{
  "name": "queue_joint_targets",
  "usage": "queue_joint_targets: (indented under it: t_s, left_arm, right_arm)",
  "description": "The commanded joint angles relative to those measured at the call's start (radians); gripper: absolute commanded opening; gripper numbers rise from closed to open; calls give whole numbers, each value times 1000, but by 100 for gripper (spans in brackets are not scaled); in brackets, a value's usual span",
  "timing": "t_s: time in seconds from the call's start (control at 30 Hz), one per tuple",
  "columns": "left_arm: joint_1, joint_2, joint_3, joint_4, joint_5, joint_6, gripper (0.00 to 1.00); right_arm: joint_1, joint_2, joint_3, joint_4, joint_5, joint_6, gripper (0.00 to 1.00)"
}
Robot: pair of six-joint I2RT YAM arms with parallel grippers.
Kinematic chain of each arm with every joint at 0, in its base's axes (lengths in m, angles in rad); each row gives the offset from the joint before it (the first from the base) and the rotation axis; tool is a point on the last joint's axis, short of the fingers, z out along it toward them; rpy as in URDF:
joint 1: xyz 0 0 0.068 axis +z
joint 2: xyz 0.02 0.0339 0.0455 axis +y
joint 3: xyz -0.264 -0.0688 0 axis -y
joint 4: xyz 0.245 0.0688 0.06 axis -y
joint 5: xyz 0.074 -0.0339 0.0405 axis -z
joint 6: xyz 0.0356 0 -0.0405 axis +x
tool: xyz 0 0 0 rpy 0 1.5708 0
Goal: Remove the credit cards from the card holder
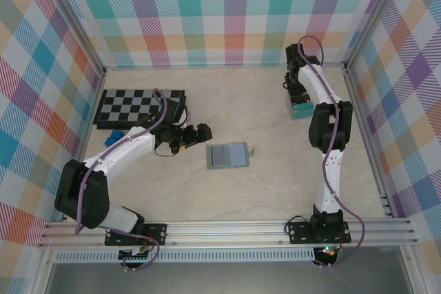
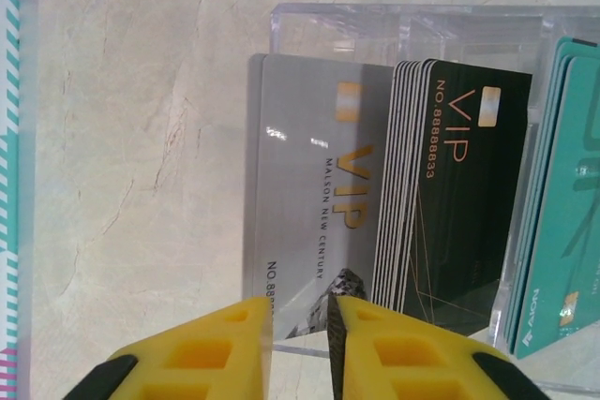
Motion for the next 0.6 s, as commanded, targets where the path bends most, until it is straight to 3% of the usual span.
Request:
queue_joint_targets:
  t_s: [0.0, 0.13, 0.37, 0.57]
  left_arm:
    - [17, -7, -12, 0, 9, -3, 100]
    - [16, 2, -8, -7, 6, -42, 100]
    - [-3, 35, -24, 49, 34, -102, 100]
    - [-63, 88, -20, 125, 56, -158, 96]
  right_arm:
    - [-6, -46, -7, -5, -25, -89, 32]
    - [-4, -125, -59, 2, -106, -264, 37]
    - [17, -421, -460, 172, -287, -493, 43]
    - [90, -620, -686, 171, -428, -685, 44]
